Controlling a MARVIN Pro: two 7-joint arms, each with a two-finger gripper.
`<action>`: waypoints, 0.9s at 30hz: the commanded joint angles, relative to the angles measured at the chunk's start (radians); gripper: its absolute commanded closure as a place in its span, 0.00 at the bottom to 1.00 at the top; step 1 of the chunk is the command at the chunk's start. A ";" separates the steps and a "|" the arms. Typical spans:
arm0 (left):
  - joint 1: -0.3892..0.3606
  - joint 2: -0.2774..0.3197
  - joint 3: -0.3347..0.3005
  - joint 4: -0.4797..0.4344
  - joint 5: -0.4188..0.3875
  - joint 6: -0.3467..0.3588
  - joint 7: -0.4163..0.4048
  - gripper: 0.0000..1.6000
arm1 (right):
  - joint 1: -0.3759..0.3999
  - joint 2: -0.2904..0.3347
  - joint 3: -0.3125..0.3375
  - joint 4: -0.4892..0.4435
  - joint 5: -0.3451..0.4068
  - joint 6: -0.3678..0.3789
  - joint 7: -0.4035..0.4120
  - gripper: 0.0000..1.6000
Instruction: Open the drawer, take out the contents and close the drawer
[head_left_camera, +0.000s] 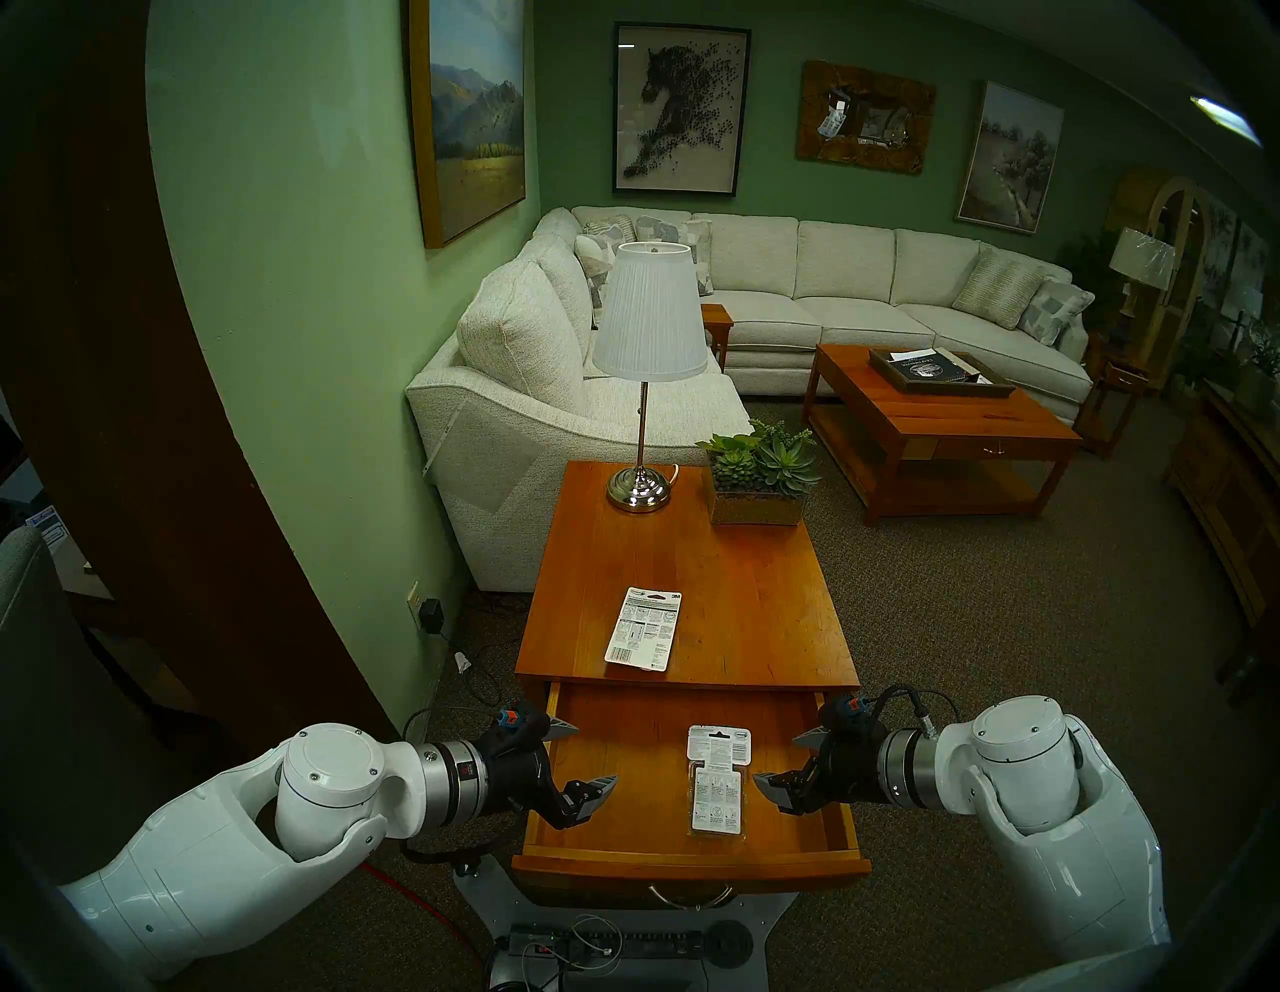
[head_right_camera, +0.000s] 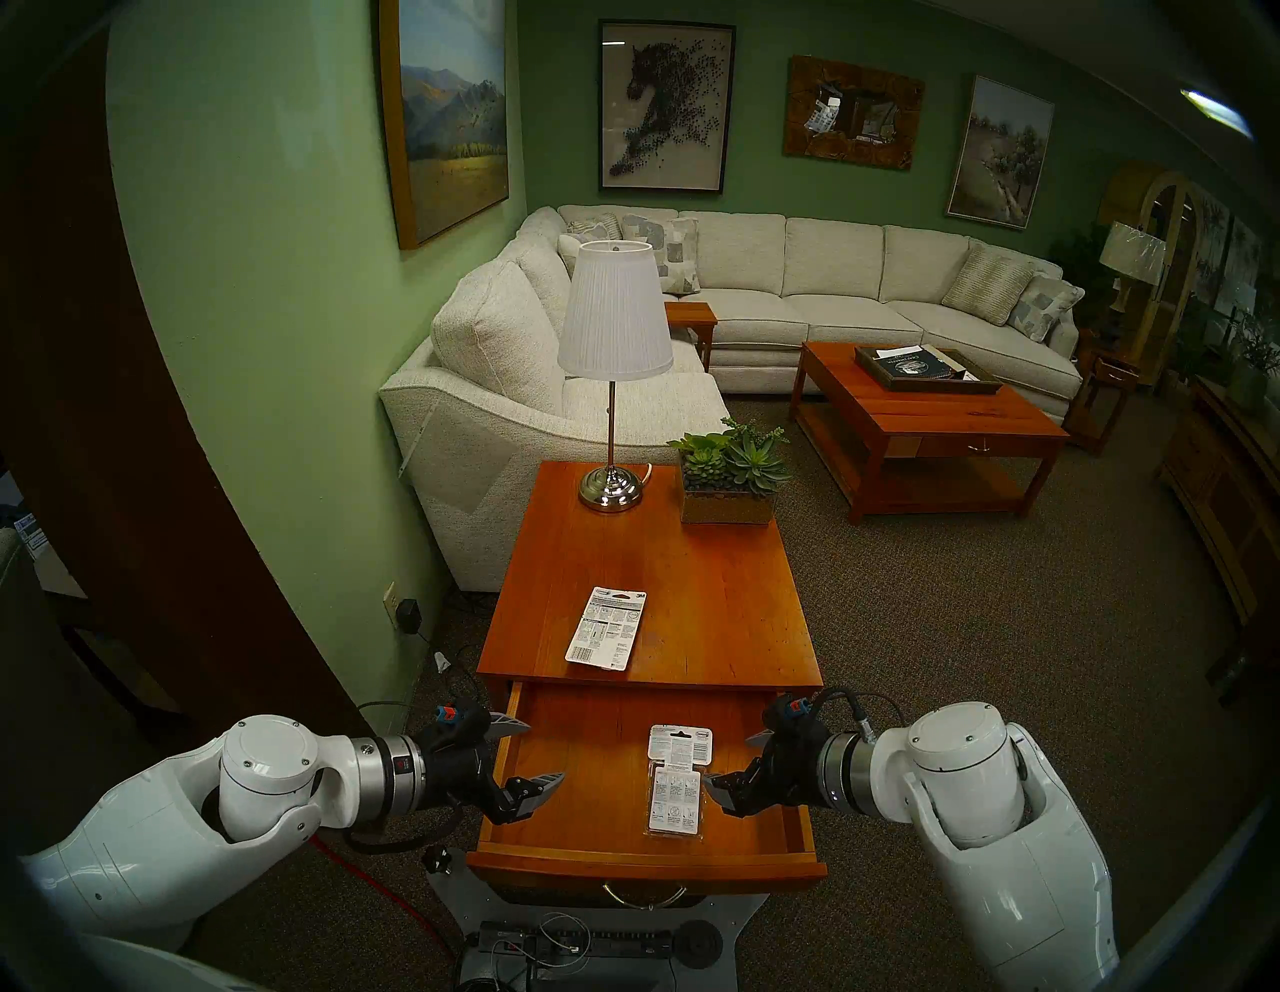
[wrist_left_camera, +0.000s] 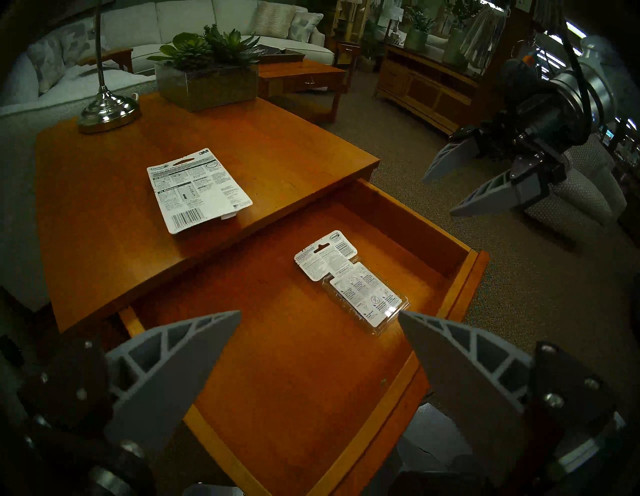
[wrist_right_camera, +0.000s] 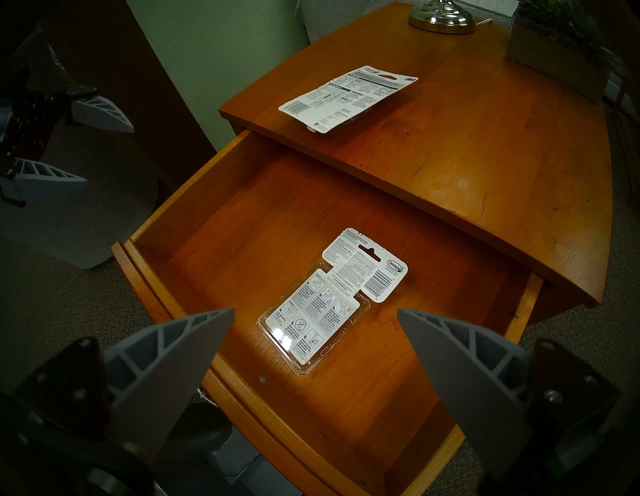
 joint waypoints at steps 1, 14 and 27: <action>0.012 0.005 -0.020 -0.035 -0.013 -0.027 -0.003 0.00 | 0.048 0.025 -0.021 0.009 0.010 0.023 0.037 0.00; 0.011 0.008 -0.017 -0.035 -0.016 -0.029 0.001 0.00 | 0.186 0.002 -0.105 0.211 0.067 -0.010 0.132 0.00; 0.010 0.008 -0.016 -0.035 -0.016 -0.029 0.001 0.00 | 0.278 -0.020 -0.155 0.276 0.029 0.040 0.111 0.00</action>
